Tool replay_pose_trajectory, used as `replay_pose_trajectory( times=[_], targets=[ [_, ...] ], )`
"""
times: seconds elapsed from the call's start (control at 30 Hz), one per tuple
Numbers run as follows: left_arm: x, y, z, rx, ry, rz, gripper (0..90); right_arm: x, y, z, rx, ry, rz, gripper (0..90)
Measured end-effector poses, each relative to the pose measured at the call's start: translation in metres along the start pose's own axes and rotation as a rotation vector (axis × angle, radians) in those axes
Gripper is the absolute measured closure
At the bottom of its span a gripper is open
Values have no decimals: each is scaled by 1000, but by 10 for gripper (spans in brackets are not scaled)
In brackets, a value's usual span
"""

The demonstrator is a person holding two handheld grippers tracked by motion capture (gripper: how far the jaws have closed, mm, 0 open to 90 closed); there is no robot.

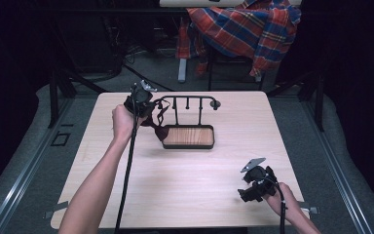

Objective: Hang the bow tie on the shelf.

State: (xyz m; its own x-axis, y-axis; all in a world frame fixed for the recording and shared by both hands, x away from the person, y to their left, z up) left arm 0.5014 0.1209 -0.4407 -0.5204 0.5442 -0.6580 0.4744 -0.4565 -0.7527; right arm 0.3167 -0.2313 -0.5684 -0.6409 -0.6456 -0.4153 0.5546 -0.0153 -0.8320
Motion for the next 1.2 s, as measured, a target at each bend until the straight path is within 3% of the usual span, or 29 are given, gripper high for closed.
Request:
replay_pose_trajectory(
  times=[0.6,0.87,1.07,1.2],
  targets=[
    [7,14,0,0,-13,-10,877,0,0,0,0,-7,-3,152],
    [4,16,-3,-36,-22,24,876,0,0,0,3,-10,-7,152],
    [5,19,-3,-22,-33,21,872,0,0,0,-3,-2,-2,152],
    [8,21,-3,-9,-42,19,820,0,0,0,0,-7,-3,152]
  ],
)
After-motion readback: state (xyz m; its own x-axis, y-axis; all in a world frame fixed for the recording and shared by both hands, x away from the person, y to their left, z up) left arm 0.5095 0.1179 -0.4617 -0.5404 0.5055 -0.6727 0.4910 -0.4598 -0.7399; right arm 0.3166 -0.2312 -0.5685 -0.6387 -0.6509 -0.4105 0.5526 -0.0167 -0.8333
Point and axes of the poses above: each handheld gripper's, and its own axes: y roughly forward along the jaws, x roughly out of its underside, z roughly to its right, the point moved 4 cm from there along y, roughly forward along the jaws, and after that the axes turned 14 degrees about x, right-handed, at the moved point
